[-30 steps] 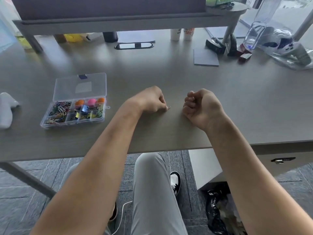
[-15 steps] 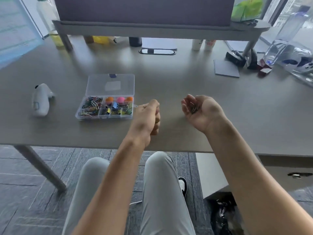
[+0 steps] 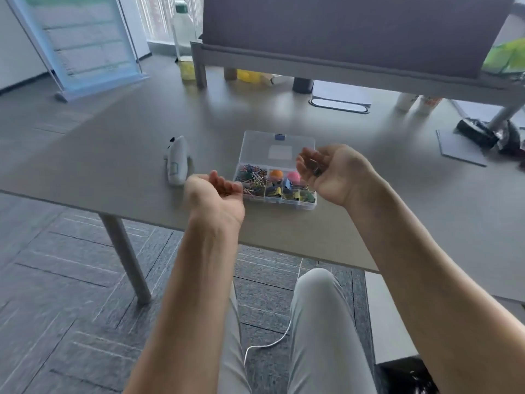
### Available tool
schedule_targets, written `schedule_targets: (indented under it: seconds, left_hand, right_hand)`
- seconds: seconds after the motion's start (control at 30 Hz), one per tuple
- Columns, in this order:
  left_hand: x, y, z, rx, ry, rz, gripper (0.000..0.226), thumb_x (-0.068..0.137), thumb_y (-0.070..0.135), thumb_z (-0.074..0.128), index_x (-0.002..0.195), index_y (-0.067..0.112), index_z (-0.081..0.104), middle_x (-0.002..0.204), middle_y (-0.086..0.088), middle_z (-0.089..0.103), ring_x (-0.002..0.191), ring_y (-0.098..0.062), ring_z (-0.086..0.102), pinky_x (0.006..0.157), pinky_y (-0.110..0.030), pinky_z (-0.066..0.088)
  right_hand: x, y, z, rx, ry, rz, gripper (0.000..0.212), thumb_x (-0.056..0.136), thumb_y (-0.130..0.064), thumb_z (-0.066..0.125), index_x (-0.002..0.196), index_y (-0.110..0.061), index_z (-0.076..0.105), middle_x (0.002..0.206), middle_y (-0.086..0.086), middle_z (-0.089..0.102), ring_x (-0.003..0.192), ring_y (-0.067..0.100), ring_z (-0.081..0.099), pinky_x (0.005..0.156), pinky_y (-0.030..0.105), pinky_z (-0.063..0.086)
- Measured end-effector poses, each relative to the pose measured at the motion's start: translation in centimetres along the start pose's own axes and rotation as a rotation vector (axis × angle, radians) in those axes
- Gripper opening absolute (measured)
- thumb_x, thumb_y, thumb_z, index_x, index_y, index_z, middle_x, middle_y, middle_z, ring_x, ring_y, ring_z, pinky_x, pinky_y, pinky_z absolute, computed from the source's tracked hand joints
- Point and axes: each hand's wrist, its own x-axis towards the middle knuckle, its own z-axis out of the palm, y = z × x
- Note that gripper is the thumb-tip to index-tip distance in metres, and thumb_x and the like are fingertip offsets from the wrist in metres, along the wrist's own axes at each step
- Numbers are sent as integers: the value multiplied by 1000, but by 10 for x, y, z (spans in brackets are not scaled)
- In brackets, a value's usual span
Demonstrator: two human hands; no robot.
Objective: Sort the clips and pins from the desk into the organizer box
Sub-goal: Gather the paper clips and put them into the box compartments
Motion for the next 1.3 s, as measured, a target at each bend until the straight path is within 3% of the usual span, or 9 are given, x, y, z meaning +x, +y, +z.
schedule_targets:
  seconds: [0.1,0.23,0.37,0.47,0.6,0.77,0.93,1.23,1.3]
  left_hand:
    - [4,9,15,-56,-19,-17,27,96,7,33,73,8,49,65,-5,43,58,-17,41,59,-25,38]
    - [21,0,32,74,-120,225,34,102,17,39,74,9,57,57,-2,55,55,-15,51,60,-24,45]
    - [47,-4,22,177,-263,224,41,102,26,40,81,4,66,64,-7,61,57,-18,57,57,-25,47]
    - [59,-7,20,232,-330,222,46,103,33,37,83,3,66,66,-7,59,59,-19,55,56,-26,43]
    - [67,-15,18,387,-388,262,57,106,42,32,92,0,67,74,-12,65,70,-23,63,67,-30,49]
    - [70,-26,15,543,-378,398,65,106,47,27,95,1,71,89,-19,74,90,-30,71,85,-37,51]
    - [64,-30,18,623,-365,464,67,107,49,20,104,6,71,101,-9,76,102,-17,71,102,-35,46]
    - [60,-24,19,659,-357,481,63,107,48,19,110,11,70,109,-3,75,107,-7,69,103,-28,46]
    - [61,-23,17,641,-323,525,58,107,47,24,107,13,71,108,-1,75,107,-6,68,97,-24,48]
  right_hand:
    - [8,4,12,-24,-1,-5,30,107,-10,39,106,9,62,100,21,62,92,30,63,79,35,62]
    - [20,10,23,-163,41,-115,26,106,-8,42,104,6,64,96,20,65,92,30,66,91,38,60]
    - [26,14,28,-162,32,-138,29,106,-9,44,110,8,66,96,20,67,91,29,68,90,38,61]
    - [29,15,32,-144,-24,-119,30,106,-10,44,99,6,68,88,18,69,85,27,69,88,36,62]
    - [32,16,36,-149,-50,-112,31,106,-14,44,107,8,67,92,20,69,87,28,70,86,36,62]
    - [31,13,39,-180,-32,-152,32,106,-15,46,106,7,69,92,20,70,86,29,71,83,36,63]
    - [31,10,37,-197,-21,-160,33,106,-16,46,107,7,69,92,19,70,89,29,71,89,39,62]
    - [35,18,33,-237,-18,-151,34,106,-19,46,109,6,70,100,20,71,93,30,71,91,39,61]
    - [37,20,36,-240,-13,-154,39,106,-22,46,114,8,69,102,21,71,95,30,72,95,40,60]
